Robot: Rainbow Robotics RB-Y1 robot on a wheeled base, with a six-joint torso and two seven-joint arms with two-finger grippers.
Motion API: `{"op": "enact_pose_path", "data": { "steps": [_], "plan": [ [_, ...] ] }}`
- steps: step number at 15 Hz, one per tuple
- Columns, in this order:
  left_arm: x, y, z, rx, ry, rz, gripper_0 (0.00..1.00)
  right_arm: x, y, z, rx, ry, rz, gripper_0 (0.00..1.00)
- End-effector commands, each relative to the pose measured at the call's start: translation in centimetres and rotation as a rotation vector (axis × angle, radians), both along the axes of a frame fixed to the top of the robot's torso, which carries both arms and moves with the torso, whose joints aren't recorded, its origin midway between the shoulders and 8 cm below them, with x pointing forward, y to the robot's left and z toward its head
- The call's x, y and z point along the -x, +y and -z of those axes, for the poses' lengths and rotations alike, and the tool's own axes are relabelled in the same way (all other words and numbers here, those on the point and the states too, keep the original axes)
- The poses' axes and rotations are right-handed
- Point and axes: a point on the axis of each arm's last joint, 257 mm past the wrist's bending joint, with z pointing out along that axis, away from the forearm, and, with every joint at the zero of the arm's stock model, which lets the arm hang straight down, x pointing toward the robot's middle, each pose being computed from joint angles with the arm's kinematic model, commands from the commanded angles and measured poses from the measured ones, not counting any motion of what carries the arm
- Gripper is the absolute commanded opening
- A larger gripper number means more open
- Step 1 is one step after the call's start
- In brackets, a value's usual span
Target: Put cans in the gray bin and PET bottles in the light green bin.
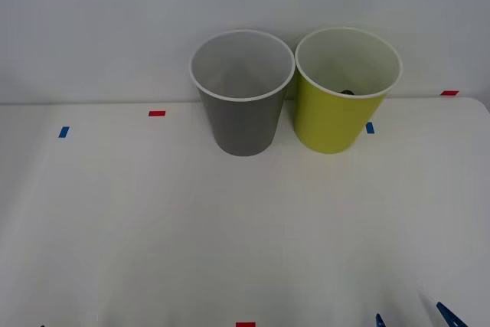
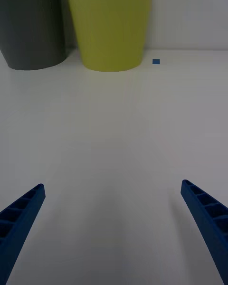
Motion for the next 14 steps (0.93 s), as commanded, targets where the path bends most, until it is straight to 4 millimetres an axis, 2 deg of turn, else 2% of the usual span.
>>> {"op": "enact_pose_path", "data": {
  "steps": [1,14],
  "plan": [
    [0.00,0.00,0.00,0.000,0.000,0.000,1.00,0.00,0.00,0.00,0.000,0.000,0.000,1.00],
    [0.00,0.00,0.00,0.000,0.000,0.000,1.00,0.00,0.00,0.00,0.000,0.000,0.000,1.00]
  ]
}}
